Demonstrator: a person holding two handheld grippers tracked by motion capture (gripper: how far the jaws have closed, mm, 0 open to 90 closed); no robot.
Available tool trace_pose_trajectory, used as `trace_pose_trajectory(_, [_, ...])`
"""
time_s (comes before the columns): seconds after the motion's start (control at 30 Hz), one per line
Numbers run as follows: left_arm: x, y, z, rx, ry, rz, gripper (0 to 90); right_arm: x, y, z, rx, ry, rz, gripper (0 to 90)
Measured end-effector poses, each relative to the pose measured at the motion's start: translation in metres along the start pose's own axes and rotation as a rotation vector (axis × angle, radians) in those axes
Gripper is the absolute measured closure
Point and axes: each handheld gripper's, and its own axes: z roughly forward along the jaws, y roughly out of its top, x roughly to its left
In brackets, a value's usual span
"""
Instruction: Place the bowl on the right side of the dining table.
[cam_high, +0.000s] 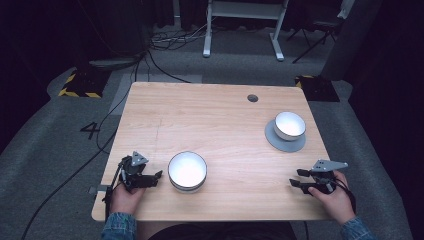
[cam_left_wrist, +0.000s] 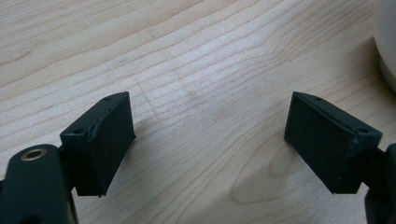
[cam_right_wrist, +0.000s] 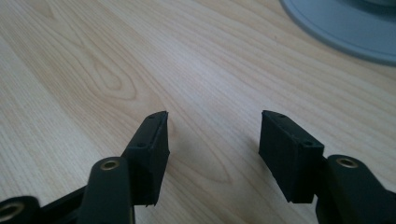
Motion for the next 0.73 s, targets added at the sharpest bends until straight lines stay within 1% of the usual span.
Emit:
trace_pose_trajectory(0.03, [0.0, 0.0, 0.0, -0.001, 0.0, 0.0, 16.0, 0.0008, -0.0024, 0.0015, 0.0, -0.004, 0.001, 42.4])
trace_pose_trajectory(0.07, [0.0, 0.0, -0.0001, -0.001, 0.002, 0.001, 16.0, 0.0008, -0.0041, 0.002, -0.008, -0.008, -0.009, 41.6])
trace_pose_trajectory(0.1, [0.0, 0.0, 0.0, 0.0, 0.001, 0.0, 16.0, 0.0027, -0.0055, 0.0022, -0.018, -0.017, -0.006, 41.4])
trace_pose_trajectory(0.17, [0.0, 0.0, 0.0, 0.0, 0.001, 0.0, 16.0, 0.0045, -0.0068, 0.0033, -0.029, -0.033, -0.025, 40.1])
trace_pose_trajectory(0.2, [0.0, 0.0, 0.0, 0.0, 0.0, 0.0, 16.0, 0.006, -0.0068, 0.0034, -0.026, -0.034, -0.023, 37.3])
trace_pose_trajectory(0.27, [0.0, 0.0, -0.0001, 0.0, 0.001, 0.001, 16.0, 0.0065, -0.0092, 0.0056, -0.053, -0.039, -0.023, 33.5])
trace_pose_trajectory(0.3, [0.0, 0.0, 0.0, 0.0, 0.001, 0.0, 16.0, 0.006, -0.0096, 0.0058, -0.055, -0.044, -0.036, 33.3])
trace_pose_trajectory(0.33, [0.0, 0.0, 0.0001, 0.0, -0.002, 0.0, 16.0, 0.0061, -0.0097, 0.0055, -0.053, -0.042, -0.037, 33.2])
trace_pose_trajectory(0.37, [0.0, 0.0, -0.0001, 0.0, 0.001, 0.0, 16.0, 0.007, -0.0095, 0.0057, -0.056, -0.04, -0.027, 33.0])
trace_pose_trajectory(0.4, [0.0, 0.0, 0.0001, 0.0, -0.001, -0.001, 16.0, 0.0065, -0.0097, 0.0056, -0.054, -0.041, -0.033, 32.7])
trace_pose_trajectory(0.73, [0.0001, -0.0001, 0.0001, -0.001, -0.001, 0.0, 16.0, 0.0067, -0.0097, 0.0059, -0.055, -0.039, -0.031, 31.9])
